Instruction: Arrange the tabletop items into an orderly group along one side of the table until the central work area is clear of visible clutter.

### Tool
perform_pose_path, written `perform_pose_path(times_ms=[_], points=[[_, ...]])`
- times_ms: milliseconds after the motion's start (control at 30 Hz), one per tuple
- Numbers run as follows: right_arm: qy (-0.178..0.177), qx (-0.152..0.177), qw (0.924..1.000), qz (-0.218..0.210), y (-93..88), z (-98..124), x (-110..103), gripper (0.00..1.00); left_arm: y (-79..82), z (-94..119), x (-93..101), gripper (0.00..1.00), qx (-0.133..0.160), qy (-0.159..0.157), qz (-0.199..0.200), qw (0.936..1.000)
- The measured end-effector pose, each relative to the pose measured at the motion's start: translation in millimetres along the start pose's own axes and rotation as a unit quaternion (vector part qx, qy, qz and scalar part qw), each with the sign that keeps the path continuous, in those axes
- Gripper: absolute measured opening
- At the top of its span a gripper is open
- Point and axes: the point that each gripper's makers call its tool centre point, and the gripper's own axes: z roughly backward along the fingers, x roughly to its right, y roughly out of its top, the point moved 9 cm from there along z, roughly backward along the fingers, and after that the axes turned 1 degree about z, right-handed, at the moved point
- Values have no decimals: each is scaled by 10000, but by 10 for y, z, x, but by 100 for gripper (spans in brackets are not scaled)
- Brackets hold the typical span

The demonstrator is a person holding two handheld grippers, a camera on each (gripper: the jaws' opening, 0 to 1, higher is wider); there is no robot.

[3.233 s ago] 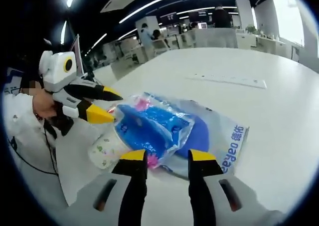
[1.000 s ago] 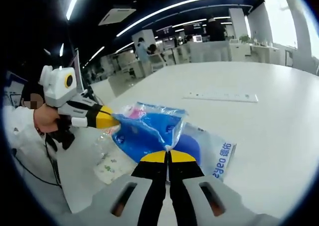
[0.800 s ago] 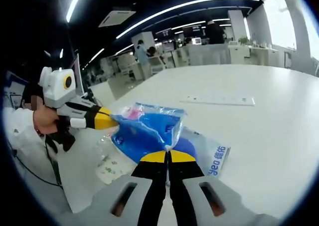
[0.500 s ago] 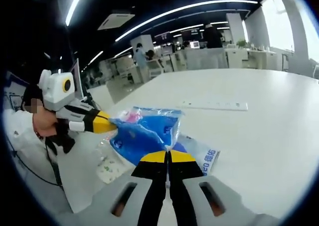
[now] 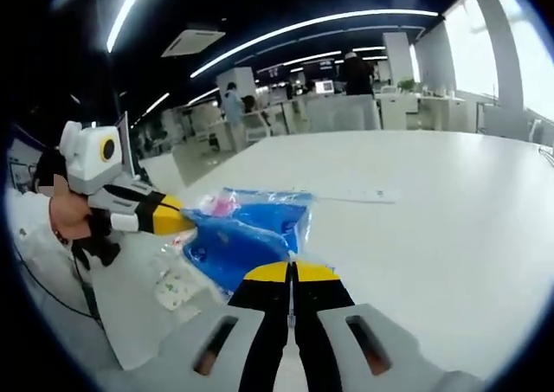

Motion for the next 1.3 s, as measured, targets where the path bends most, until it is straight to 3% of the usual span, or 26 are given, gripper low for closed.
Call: perform_pose_path(times_ms=[667, 1300], points=[[-503, 139, 9986, 46, 47, 549, 704, 0, 389, -601, 604, 0, 38, -293, -57, 9995], [-689, -2, 9976, 67, -57, 720, 1301, 0, 520, -1222, 920, 0, -73, -317, 17, 9995]])
